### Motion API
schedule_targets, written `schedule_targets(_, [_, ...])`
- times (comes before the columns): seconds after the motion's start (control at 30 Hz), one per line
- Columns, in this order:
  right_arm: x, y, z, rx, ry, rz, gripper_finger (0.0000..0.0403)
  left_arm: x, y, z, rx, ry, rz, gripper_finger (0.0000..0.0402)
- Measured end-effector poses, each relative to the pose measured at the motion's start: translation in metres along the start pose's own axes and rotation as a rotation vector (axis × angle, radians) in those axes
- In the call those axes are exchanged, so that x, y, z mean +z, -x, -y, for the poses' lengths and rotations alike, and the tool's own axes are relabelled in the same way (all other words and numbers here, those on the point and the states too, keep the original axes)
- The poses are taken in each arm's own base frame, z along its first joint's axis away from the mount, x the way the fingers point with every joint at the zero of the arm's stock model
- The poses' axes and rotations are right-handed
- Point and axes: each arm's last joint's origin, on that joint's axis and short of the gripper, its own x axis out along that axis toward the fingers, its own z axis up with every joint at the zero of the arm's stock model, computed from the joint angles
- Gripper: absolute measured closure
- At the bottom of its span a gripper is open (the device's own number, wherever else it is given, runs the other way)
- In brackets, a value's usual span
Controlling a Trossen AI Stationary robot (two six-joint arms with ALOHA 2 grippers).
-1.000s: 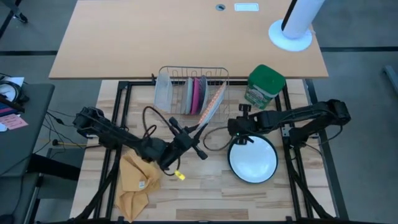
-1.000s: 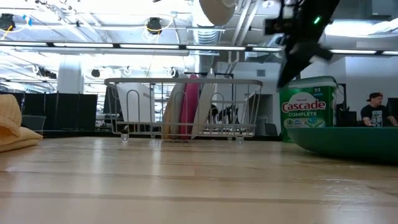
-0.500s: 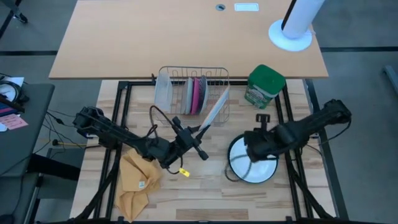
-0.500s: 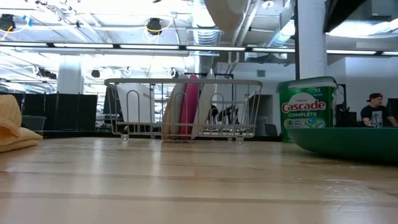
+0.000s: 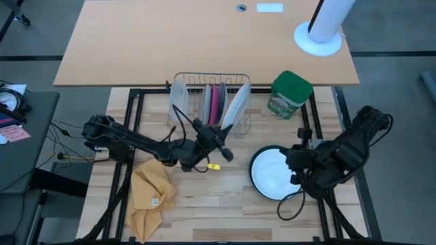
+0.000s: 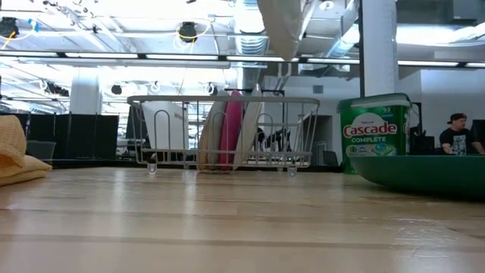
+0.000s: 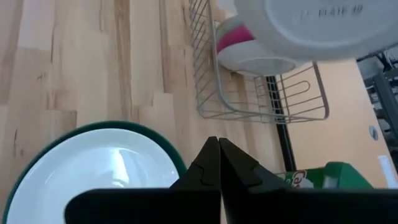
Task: Sort dishes
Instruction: Put the orange patterned plate into the dish rack
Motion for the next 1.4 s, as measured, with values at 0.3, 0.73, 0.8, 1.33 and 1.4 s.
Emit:
schedule_targets(0.3, [0.0, 0.0, -0.003, -0.006, 0.018, 0.006, 0.0403, -0.037, -0.016, 0.02, 0.109, -0.069, -0.016, 0.0395])
schedule_targets(0.73, [0.0, 0.0, -0.003, -0.005, 0.018, 0.007, 0.0403, -0.086, -0.061, 0.044, 0.302, -0.266, -0.074, 0.0395])
schedule_targets(0.8, [0.0, 0.0, -0.003, -0.005, 0.018, 0.006, 0.0403, -0.091, -0.069, 0.043, 0.34, -0.286, -0.081, 0.0395])
schedule_targets(1.33, [0.0, 0.0, -0.003, -0.003, 0.018, 0.006, 0.0403, -0.118, -0.094, 0.022, 0.459, -0.342, -0.152, 0.0395])
schedule_targets(1.4, [0.0, 0.0, -0.003, -0.002, 0.017, 0.007, 0.0403, -0.122, -0.098, 0.018, 0.469, -0.351, -0.168, 0.0395])
